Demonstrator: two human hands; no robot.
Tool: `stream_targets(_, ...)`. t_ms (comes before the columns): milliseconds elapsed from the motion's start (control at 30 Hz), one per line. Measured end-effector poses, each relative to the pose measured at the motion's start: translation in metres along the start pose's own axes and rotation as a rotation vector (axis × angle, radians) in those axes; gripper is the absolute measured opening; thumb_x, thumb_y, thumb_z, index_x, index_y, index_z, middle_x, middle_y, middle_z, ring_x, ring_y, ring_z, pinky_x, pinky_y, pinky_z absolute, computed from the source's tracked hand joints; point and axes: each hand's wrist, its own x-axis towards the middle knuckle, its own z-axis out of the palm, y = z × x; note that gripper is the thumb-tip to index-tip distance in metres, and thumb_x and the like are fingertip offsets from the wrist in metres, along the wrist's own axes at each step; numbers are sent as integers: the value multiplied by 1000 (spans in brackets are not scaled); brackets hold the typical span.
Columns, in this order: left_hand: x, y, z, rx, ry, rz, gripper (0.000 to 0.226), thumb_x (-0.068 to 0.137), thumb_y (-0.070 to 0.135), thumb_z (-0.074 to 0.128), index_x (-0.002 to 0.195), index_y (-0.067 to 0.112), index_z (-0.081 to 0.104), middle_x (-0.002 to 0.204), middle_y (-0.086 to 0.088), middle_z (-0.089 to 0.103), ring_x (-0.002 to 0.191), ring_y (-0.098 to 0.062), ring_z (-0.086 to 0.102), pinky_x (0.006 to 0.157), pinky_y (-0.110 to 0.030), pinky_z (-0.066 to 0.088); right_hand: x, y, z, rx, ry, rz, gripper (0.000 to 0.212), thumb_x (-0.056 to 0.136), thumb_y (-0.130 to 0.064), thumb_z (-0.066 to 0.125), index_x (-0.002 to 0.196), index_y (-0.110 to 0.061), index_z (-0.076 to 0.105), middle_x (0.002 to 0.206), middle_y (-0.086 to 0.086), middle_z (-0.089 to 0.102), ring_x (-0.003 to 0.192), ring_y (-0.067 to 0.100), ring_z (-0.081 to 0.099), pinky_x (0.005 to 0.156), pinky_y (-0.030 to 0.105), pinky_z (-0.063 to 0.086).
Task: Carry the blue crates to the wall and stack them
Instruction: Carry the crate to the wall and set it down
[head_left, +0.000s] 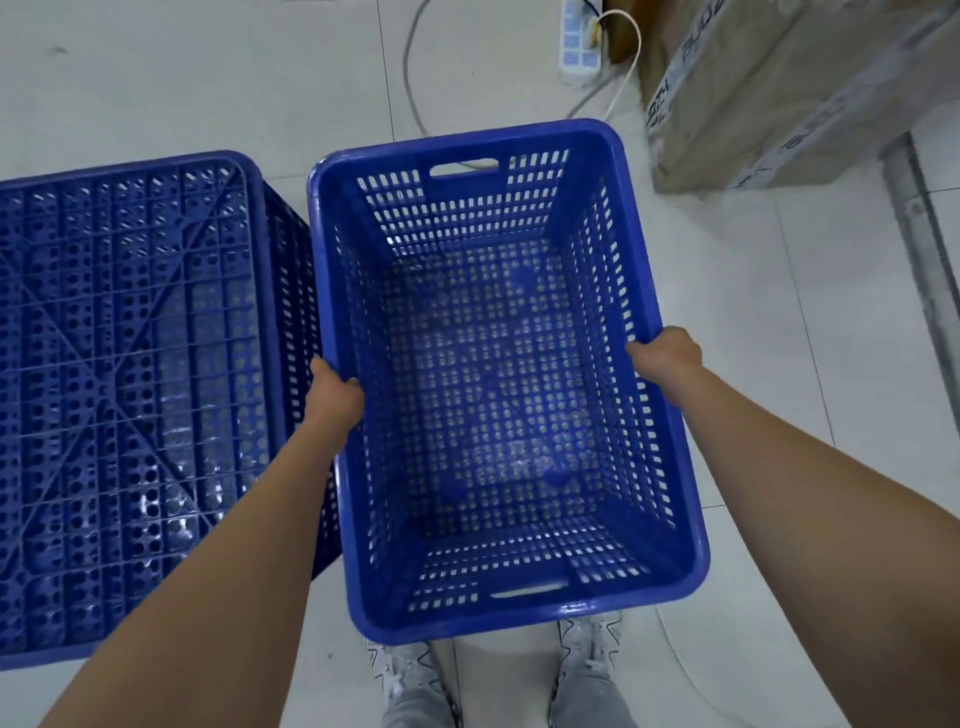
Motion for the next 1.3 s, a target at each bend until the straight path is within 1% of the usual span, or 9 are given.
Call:
stream_targets(67,-1,5,0,-2,12,-24,46,102,9,43,144,3,27,114,-14,49,88,-29,49,83,-43,50,5,-3,-1,-34,19,9,27,93,-31,62,104,-8,56,103,8,62,89,30,60,83,38,51)
stream_targets(200,-7,8,-12,-35,-18,-90,40,100,6,48,138,3,35,121,-15,50,93,-31,50,91,-48,51,-9,-5,-10,14,14,27,29,94,-25,62,109,0,61,96,10,59,81,27,56,69,32,46)
stream_targets(333,-43,21,-39,-123,2,-78,28,100,9,50,126,2,46,97,-13,54,80,-29,53,81,-47,54,-53,-17,-46,12,105,-61,22,93,-23,57,97,-1,62,95,13,65,83,31,61,68,32,47)
stream_targets(567,-195,56,-163,-168,144,-7,28,99,25,58,114,4,51,79,-12,52,61,-25,49,52,-36,44,-208,-77,-169,-23,146,-251,28,87,-30,64,84,-2,63,80,8,66,73,28,64,58,30,48)
stream_targets(667,-290,60,-237,-221,211,33,20,98,18,59,109,10,46,81,-13,52,62,-27,50,59,-45,51,-293,-114,-228,-17,127,-330,27,88,-27,61,82,0,64,77,10,66,72,30,66,51,28,43)
stream_targets(733,-350,49,-280,-243,268,39,19,96,15,60,107,9,46,80,-14,52,58,-25,47,53,-39,47,-348,-132,-251,-22,104,-367,27,86,-27,61,82,0,65,75,10,66,67,28,63,49,26,40)
stream_targets(933,-501,-20,-396,-364,579,23,21,89,19,62,100,2,55,88,-14,59,79,-29,57,68,-36,41,-503,-185,-270,2,41,-588,22,83,-27,62,73,-7,63,66,4,63,59,22,61,46,24,37)
stream_targets(1033,-545,-69,-434,-454,673,16,22,90,24,60,98,4,56,92,-14,65,85,-31,61,75,-41,49,-566,-205,-255,-14,37,-709,24,81,-26,62,70,-6,63,62,3,61,56,21,58,46,25,36)
stream_targets(1300,-638,-236,-549,-616,926,-86,28,96,28,54,103,1,54,97,-14,62,88,-34,59,76,-43,48,-769,-263,-153,-118,-10,-1038,26,84,-25,59,80,0,64,69,9,61,60,28,53,52,29,34)
